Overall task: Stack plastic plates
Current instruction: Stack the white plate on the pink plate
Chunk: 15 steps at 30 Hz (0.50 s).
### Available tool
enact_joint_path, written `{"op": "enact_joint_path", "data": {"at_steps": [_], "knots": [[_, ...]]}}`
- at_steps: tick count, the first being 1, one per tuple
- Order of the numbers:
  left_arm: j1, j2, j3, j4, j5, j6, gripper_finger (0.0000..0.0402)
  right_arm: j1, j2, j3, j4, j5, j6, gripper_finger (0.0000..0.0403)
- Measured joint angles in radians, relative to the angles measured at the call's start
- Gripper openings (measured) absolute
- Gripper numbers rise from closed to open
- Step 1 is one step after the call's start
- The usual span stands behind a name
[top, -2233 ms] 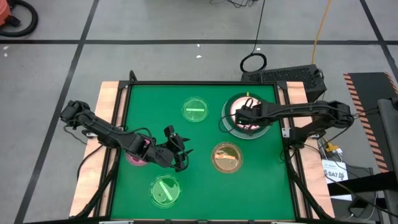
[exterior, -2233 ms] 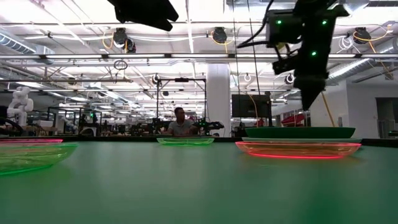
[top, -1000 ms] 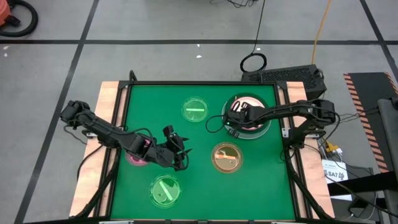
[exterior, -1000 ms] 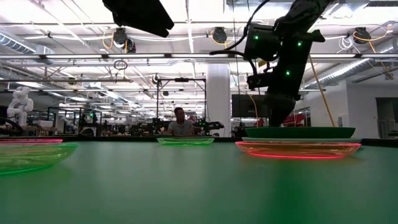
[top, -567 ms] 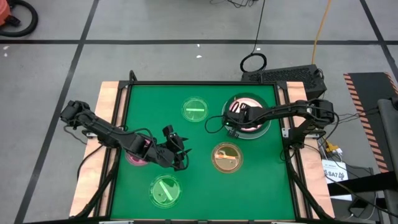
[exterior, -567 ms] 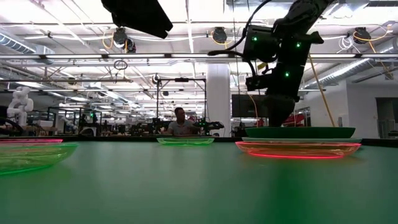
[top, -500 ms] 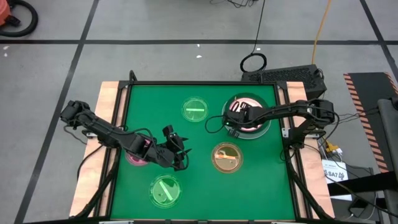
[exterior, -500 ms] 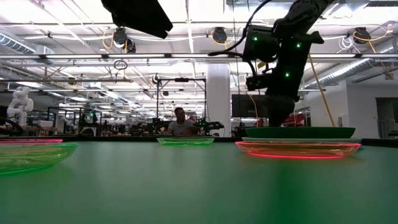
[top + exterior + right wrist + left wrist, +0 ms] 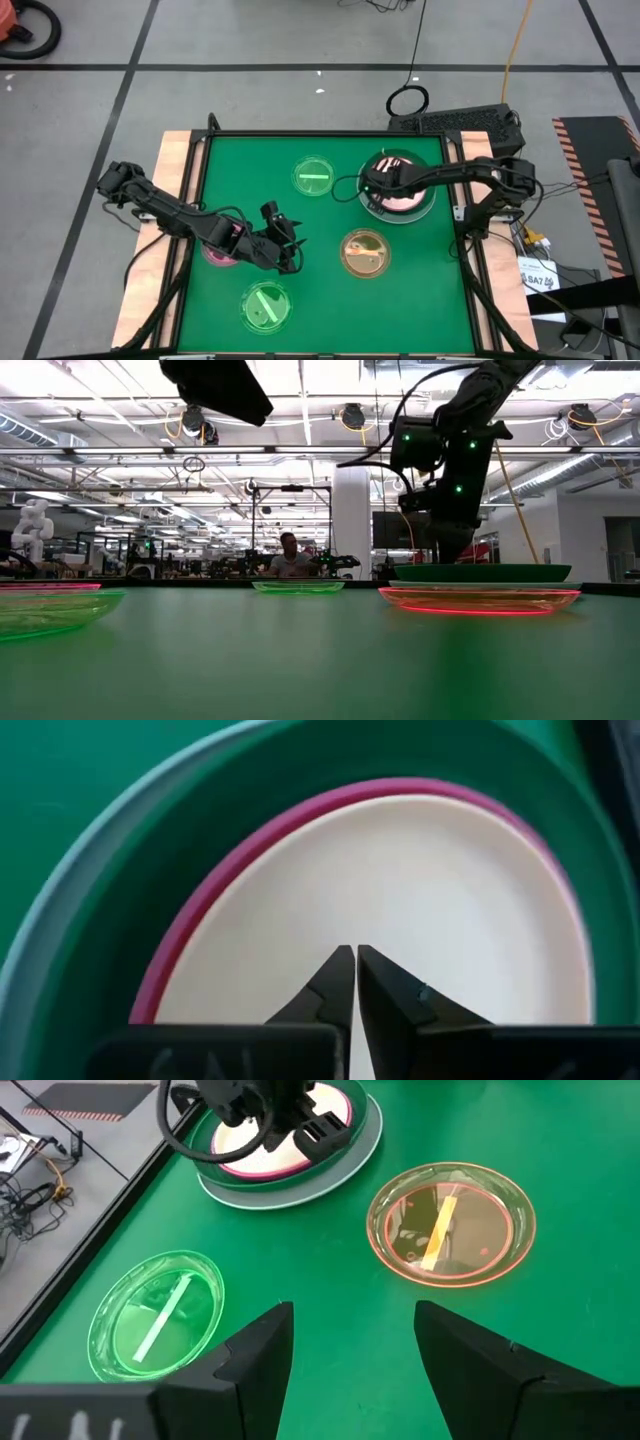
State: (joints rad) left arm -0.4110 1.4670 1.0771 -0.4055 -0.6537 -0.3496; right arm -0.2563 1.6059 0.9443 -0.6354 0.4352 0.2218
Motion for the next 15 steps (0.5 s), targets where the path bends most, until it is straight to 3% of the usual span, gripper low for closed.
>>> {"op": "enact_joint_path", "data": {"at_steps": [15], "knots": [[0.000,0.000,0.000,-0.013,0.000,0.006,0.0216,-0.044,0.070,0.003,0.000,-0.030,-0.016,0.0011]]}}
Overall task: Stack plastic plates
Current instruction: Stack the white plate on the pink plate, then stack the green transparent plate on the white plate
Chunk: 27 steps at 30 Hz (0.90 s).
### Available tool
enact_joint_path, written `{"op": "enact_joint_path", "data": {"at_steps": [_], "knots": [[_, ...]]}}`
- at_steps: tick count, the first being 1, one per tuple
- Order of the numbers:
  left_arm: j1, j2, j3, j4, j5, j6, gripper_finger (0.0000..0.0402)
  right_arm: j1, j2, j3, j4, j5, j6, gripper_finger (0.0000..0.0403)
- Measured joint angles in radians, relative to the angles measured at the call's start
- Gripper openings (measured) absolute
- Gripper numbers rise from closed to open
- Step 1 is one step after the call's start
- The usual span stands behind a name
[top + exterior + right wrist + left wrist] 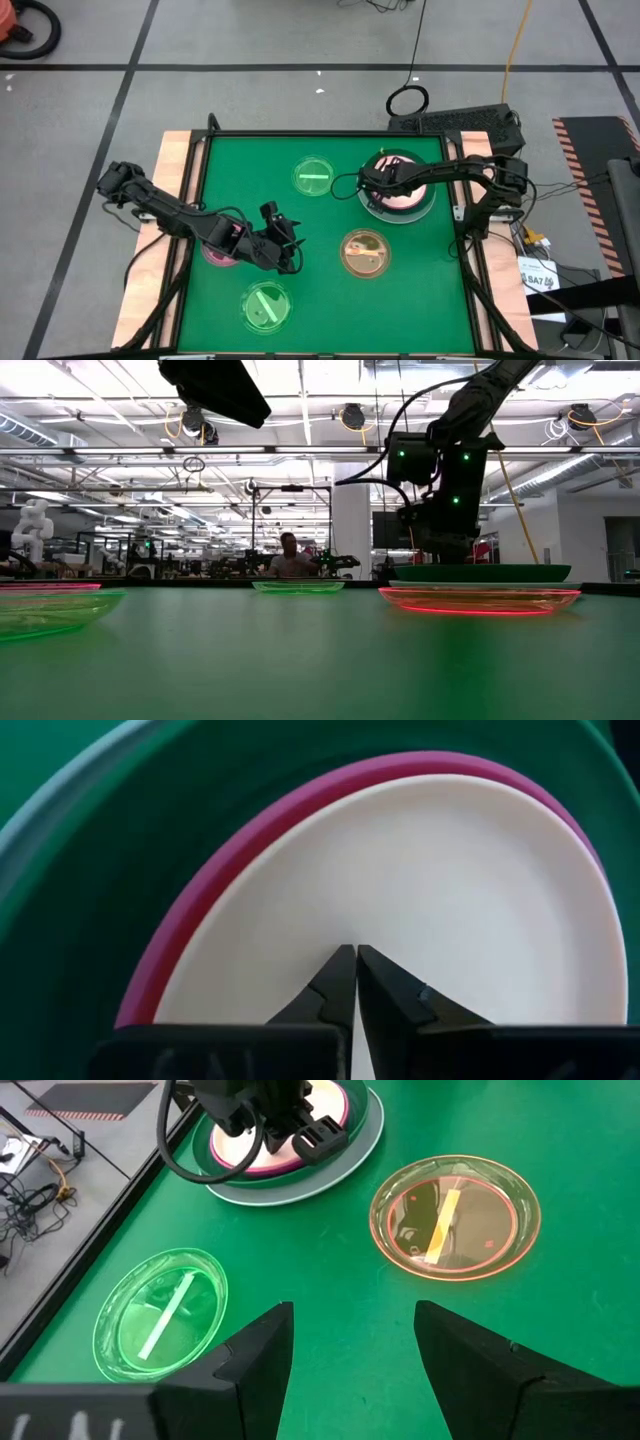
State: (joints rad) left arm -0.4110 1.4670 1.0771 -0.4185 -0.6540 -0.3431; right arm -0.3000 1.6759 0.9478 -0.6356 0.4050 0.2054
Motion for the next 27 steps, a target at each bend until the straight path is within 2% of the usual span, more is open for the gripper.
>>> {"op": "enact_joint_path", "data": {"at_steps": [5,10,14,18,23,27], "knots": [[0.000,0.000,0.000,0.000,0.000,0.009,0.0216,0.011,-0.044,-0.006,-0.011,0.012,-0.008,0.0011],[0.013,0.000,0.000,-0.002,-0.009,0.048,0.0216,0.048,-0.151,-0.005,-0.062,0.037,0.005,0.0011],[0.049,0.000,0.000,-0.017,-0.008,0.079,0.0216,0.112,-0.255,-0.006,-0.088,0.042,0.010,0.0011],[0.111,0.000,0.000,-0.028,0.057,0.109,0.0216,0.194,-0.361,-0.005,-0.096,0.082,0.017,0.0011],[0.174,0.000,0.000,-0.071,0.083,0.103,0.0216,0.286,-0.443,-0.005,-0.023,0.093,-0.044,0.0011],[0.173,0.000,0.000,-0.082,0.086,0.070,0.0216,0.333,-0.446,-0.005,0.043,0.091,-0.128,0.0011]]}}
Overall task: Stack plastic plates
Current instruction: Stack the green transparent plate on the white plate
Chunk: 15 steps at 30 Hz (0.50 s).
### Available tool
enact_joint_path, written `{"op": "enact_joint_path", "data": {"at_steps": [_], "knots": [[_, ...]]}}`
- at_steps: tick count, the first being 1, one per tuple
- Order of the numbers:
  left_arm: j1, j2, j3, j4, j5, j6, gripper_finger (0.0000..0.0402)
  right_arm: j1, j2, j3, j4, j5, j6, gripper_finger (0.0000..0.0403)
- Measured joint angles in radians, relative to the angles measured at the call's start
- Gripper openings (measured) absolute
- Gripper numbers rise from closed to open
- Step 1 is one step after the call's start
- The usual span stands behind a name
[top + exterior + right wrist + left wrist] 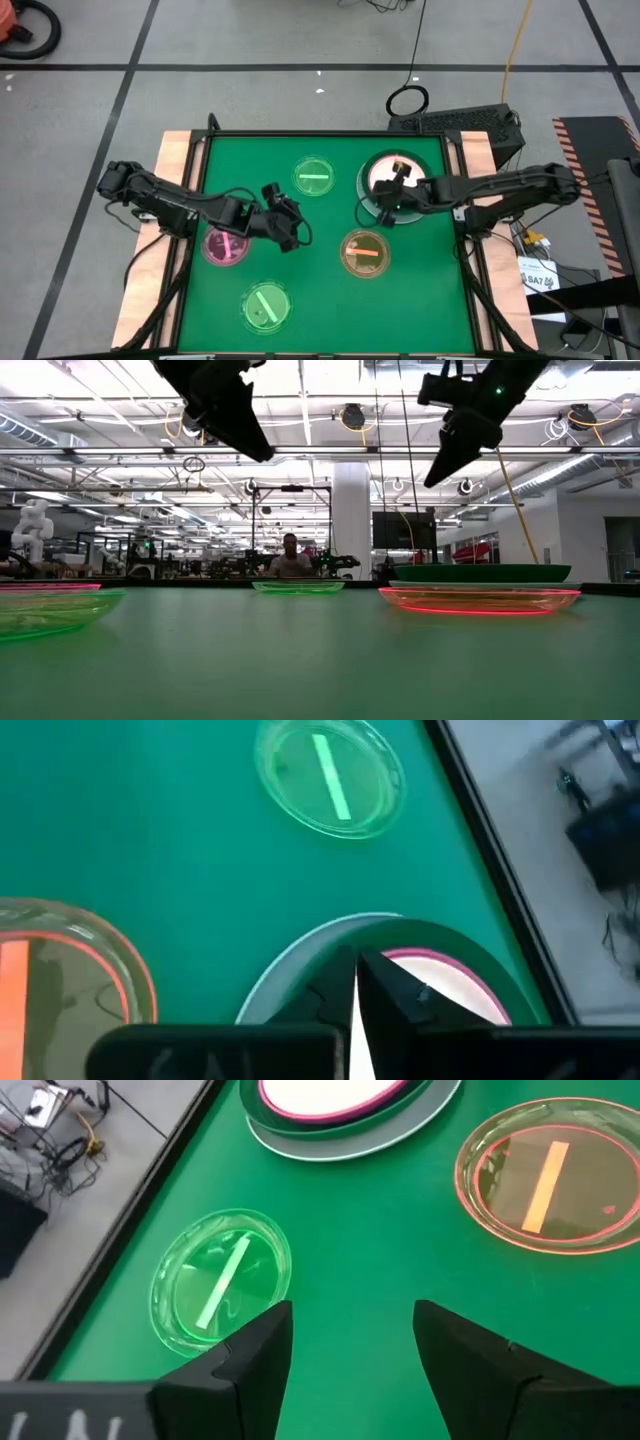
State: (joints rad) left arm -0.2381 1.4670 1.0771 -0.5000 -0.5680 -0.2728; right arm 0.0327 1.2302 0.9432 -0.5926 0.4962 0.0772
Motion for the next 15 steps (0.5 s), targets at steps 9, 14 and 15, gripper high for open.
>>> {"op": "enact_joint_path", "data": {"at_steps": [9,14,15], "knots": [[-0.161,0.000,0.000,-0.138,0.021,-0.191,0.0216,0.067,0.057,0.000,0.018,-0.092,-0.128,0.0011],[-0.241,0.005,0.000,-0.237,0.021,-0.339,0.0216,0.080,0.091,0.000,0.056,-0.163,-0.208,0.0011],[-0.253,0.013,0.000,-0.245,0.020,-0.359,0.0216,0.081,0.098,0.000,0.070,-0.168,-0.219,0.0011]]}}
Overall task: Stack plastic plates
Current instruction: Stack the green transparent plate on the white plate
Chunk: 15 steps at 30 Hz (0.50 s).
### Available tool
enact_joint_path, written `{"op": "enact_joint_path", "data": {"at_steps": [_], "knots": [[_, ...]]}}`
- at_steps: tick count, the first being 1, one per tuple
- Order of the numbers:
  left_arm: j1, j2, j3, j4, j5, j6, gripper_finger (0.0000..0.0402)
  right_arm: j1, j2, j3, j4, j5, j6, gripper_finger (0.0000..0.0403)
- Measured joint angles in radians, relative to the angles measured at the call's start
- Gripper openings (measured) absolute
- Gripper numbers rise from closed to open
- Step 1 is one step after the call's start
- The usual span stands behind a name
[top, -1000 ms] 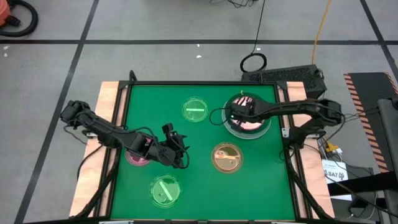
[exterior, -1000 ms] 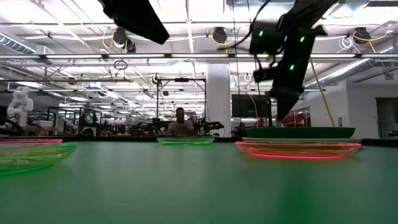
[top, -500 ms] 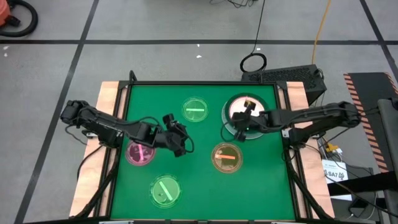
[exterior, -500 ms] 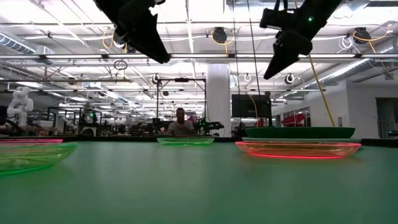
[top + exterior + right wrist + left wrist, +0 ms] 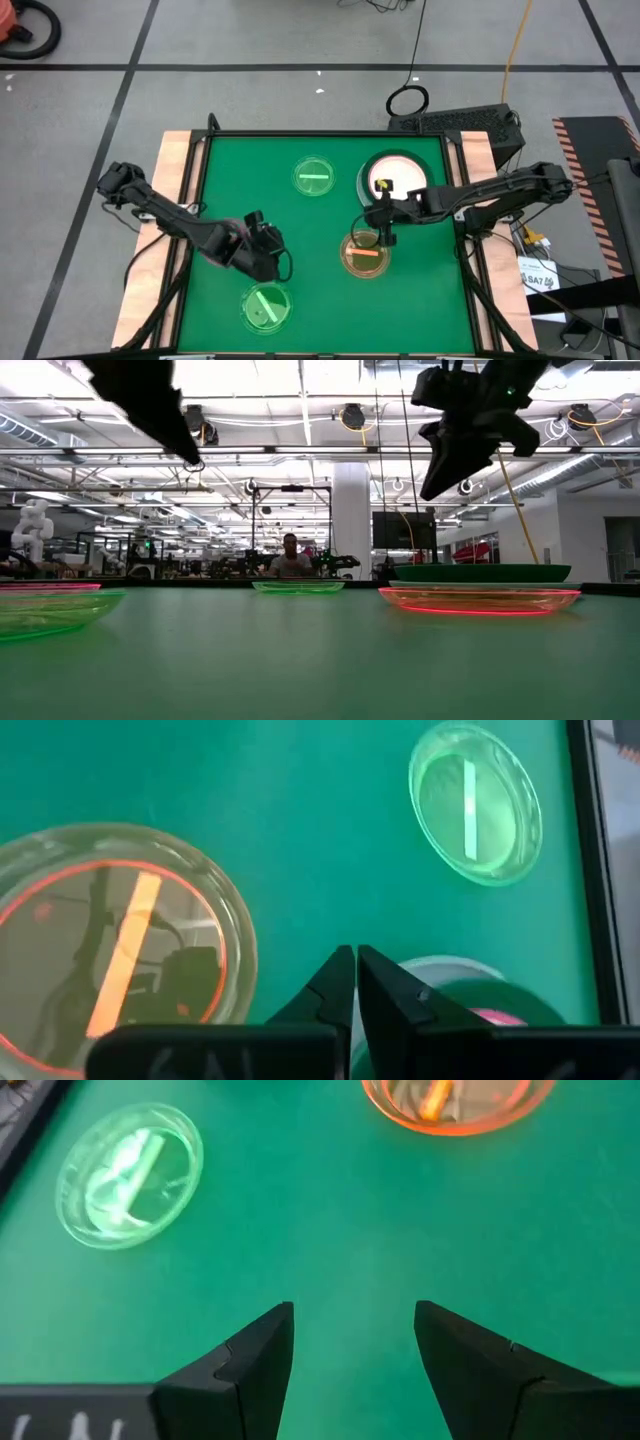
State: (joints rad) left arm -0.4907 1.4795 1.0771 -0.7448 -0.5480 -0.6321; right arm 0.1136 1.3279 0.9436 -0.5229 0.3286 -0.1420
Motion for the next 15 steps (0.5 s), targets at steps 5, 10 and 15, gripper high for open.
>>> {"op": "enact_joint_path", "data": {"at_steps": [5,10,15], "knots": [[-0.051,0.006,0.000,-0.063,-0.002,-0.026,0.0216,0.000,0.013,0.001,0.052,-0.026,-0.012,0.0011],[-0.066,0.007,0.000,-0.144,0.022,-0.028,0.0216,0.027,0.014,0.001,0.068,-0.049,0.103,0.0011],[-0.110,0.006,-0.062,-0.137,0.024,-0.011,0.0216,0.113,0.028,-0.013,0.153,-0.046,0.219,0.0011]]}}
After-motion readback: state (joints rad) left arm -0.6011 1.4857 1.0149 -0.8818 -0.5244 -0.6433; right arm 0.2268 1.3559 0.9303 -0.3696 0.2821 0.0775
